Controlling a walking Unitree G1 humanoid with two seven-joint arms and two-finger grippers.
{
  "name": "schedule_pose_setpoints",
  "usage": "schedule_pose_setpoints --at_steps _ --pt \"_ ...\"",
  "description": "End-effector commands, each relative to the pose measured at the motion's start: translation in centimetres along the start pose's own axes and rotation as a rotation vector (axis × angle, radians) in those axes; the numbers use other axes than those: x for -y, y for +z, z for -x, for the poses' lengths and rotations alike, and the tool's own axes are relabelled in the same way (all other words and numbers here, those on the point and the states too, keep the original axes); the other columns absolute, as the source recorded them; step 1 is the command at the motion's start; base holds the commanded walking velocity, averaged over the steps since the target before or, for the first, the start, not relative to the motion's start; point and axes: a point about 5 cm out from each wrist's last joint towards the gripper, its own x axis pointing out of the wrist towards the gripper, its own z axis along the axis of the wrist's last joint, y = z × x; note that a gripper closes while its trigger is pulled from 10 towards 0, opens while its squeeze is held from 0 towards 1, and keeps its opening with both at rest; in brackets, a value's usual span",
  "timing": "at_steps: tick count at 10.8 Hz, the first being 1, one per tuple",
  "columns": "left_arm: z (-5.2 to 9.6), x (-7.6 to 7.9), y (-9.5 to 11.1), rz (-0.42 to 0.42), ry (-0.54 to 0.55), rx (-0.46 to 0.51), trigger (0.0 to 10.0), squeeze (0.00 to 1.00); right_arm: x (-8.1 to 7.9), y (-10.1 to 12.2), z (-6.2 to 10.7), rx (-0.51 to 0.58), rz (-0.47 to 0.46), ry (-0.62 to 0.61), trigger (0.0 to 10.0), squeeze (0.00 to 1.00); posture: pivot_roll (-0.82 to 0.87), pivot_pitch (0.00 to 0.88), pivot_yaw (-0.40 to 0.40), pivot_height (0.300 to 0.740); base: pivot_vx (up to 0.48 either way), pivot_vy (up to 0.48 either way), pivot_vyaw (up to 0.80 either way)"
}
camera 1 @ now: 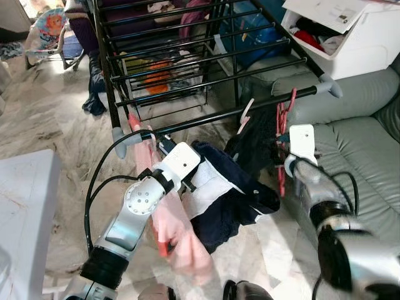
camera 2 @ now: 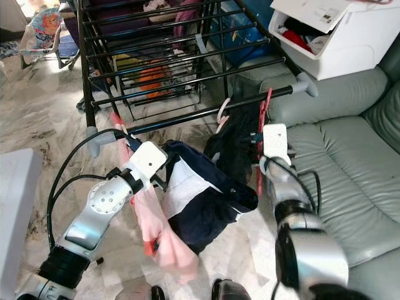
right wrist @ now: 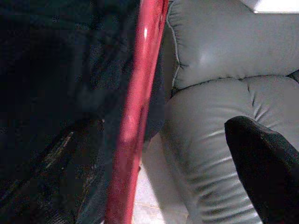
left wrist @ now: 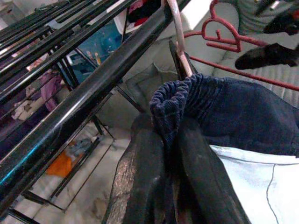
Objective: Hang hanger
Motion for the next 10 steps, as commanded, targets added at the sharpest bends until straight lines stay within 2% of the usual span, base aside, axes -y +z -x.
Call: schedule_pose_setpoints --at_steps 1,2,3,4,5,6,8,10 --pt "0.1 -0.1 0.5 -0.013 -0.006 0.016 10.0 0.00 0.0 0.5 -0.2 -0.006 0.007 0.000 0.0 0.00 0.02 0.070 0.043 0.740 0.000 0.000 0.00" --pt "0.1 0.0 0.5 -0.013 -0.008 0.015 10.0 0.00 0.3 0.8 -0.3 -0.007 0.021 -0.020 1.1 0.00 0.03 0.069 0.041 0.740 0.000 0.000 0.00" --pt "0.1 0.0 0.5 -0.015 -0.009 0.013 10.0 0.00 0.9 1.0 -0.3 -0.018 0.048 -0.047 8.0 0.00 0.03 0.069 0.040 0.740 0.000 0.000 0.00" --pt "0.1 0.0 0.4 -0.015 -0.010 0.011 10.0 0.00 1.2 0.9 -0.3 -0.026 0.060 -0.062 9.1 0.00 0.03 0.069 0.040 0.740 0.000 0.000 0.00" --pt "0.1 0.1 0.4 -0.015 -0.013 0.009 10.0 0.00 1.8 0.5 -0.3 -0.043 0.076 -0.070 8.2 0.00 0.02 0.069 0.039 0.740 0.000 0.000 0.00" --pt "0.1 0.1 0.4 -0.016 -0.015 0.009 10.0 0.00 2.8 0.1 -0.2 -0.060 0.089 -0.104 9.9 0.00 0.02 0.069 0.040 0.740 0.000 0.000 0.00" --pt "-0.1 0.2 0.4 -0.017 -0.019 0.008 10.0 0.00 3.5 -0.1 -0.1 -0.065 0.092 -0.117 10.0 0.00 0.02 0.064 0.041 0.740 0.000 0.000 0.00" --pt "-0.3 0.1 0.5 -0.023 -0.022 0.008 10.0 0.00 5.2 0.0 0.0 -0.071 0.095 -0.176 10.0 0.00 0.02 0.062 0.043 0.740 0.000 0.000 0.00"
